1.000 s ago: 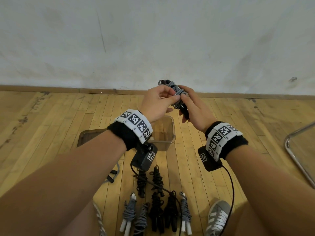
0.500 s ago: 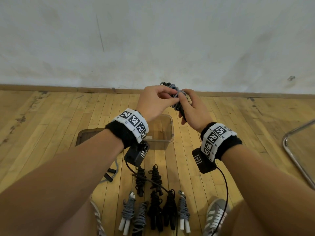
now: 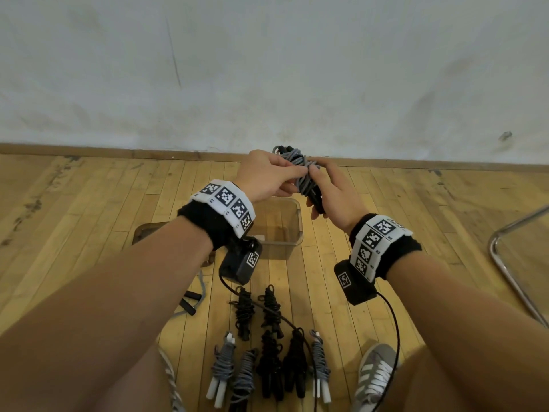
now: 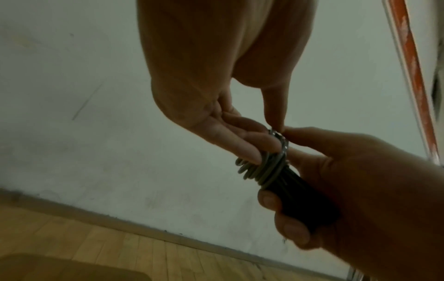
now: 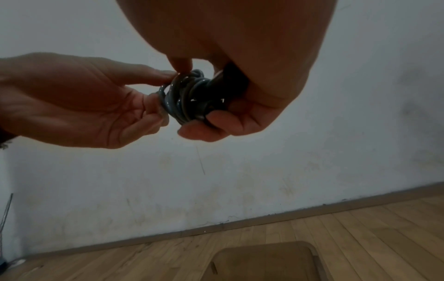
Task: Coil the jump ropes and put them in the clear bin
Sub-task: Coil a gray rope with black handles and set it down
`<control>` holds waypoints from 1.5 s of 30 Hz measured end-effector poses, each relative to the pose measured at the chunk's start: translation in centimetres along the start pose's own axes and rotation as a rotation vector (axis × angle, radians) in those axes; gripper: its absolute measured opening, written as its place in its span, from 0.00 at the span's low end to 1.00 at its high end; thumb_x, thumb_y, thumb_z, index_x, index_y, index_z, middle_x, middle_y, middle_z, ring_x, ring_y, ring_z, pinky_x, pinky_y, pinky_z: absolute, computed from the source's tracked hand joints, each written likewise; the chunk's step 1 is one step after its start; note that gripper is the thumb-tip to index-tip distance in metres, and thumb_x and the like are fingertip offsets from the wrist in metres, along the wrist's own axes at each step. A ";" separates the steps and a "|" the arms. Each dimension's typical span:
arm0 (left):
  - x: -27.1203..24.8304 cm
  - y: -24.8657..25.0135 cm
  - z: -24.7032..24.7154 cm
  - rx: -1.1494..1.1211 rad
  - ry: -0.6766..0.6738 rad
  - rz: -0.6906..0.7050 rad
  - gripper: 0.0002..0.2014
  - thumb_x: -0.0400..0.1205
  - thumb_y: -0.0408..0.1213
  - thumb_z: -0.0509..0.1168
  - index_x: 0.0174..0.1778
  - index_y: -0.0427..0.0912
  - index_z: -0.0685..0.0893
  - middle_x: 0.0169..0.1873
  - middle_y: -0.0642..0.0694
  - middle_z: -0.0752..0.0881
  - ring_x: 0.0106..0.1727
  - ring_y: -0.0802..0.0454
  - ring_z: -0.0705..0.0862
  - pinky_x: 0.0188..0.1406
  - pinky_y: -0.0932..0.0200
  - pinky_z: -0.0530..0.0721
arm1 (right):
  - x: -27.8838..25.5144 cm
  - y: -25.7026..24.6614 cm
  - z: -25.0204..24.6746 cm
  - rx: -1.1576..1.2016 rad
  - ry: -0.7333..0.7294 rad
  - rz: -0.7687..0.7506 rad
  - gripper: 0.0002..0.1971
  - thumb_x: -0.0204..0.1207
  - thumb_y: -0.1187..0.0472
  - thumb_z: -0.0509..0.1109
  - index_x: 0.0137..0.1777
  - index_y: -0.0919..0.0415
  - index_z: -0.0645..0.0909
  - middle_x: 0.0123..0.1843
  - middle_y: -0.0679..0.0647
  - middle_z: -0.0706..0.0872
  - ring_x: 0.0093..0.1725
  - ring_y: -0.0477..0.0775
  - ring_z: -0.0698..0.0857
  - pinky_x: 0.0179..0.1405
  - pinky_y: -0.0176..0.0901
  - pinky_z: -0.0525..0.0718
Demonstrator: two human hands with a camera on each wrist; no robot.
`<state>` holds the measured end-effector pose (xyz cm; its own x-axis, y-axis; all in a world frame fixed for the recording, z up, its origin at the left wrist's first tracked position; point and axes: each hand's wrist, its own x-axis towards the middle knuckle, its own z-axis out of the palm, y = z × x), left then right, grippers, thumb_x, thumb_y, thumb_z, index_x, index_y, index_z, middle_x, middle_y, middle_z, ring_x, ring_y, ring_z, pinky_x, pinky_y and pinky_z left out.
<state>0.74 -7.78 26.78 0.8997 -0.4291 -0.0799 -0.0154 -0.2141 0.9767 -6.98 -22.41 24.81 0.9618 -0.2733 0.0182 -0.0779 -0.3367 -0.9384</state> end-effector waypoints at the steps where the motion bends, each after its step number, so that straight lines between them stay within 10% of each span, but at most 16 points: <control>1: 0.0 0.0 -0.2 -0.024 -0.040 -0.011 0.11 0.79 0.39 0.79 0.49 0.35 0.91 0.37 0.42 0.93 0.39 0.50 0.93 0.49 0.50 0.94 | -0.1 -0.1 0.0 0.040 0.000 0.007 0.14 0.91 0.46 0.57 0.72 0.48 0.74 0.50 0.60 0.88 0.36 0.55 0.86 0.20 0.38 0.78; 17: 0.0 -0.3 -0.4 -0.269 -0.191 -0.089 0.08 0.83 0.36 0.74 0.51 0.35 0.90 0.43 0.42 0.90 0.37 0.57 0.88 0.47 0.61 0.90 | 0.1 -1.4 -0.2 0.150 -0.048 0.118 0.22 0.90 0.44 0.55 0.49 0.60 0.82 0.36 0.56 0.83 0.26 0.47 0.80 0.21 0.33 0.75; 27: 1.2 0.2 -1.5 -0.489 0.077 -0.101 0.13 0.90 0.37 0.65 0.40 0.39 0.79 0.31 0.48 0.77 0.34 0.56 0.84 0.51 0.54 0.93 | 0.7 -0.8 -0.5 0.131 0.061 0.088 0.24 0.89 0.41 0.55 0.48 0.59 0.83 0.35 0.56 0.84 0.27 0.50 0.81 0.21 0.37 0.75; 35: 0.9 -0.1 -0.2 -0.384 0.043 -0.036 0.14 0.86 0.47 0.71 0.63 0.45 0.83 0.58 0.44 0.89 0.57 0.47 0.92 0.55 0.48 0.93 | 0.2 -1.3 0.0 0.207 0.083 0.042 0.19 0.91 0.46 0.56 0.73 0.58 0.71 0.51 0.60 0.85 0.36 0.53 0.83 0.22 0.35 0.79; 45: 0.2 -0.8 1.0 -0.292 0.007 -0.053 0.19 0.85 0.45 0.73 0.69 0.40 0.84 0.57 0.43 0.92 0.54 0.47 0.93 0.58 0.49 0.92 | -0.2 -0.9 0.9 0.177 -0.016 0.066 0.20 0.90 0.55 0.59 0.80 0.51 0.64 0.57 0.60 0.87 0.41 0.55 0.86 0.35 0.47 0.87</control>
<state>0.53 -8.56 25.78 0.8991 -0.4174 -0.1323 0.1572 0.0257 0.9872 -6.83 -21.26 25.36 0.9603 -0.2746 -0.0493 -0.0947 -0.1545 -0.9834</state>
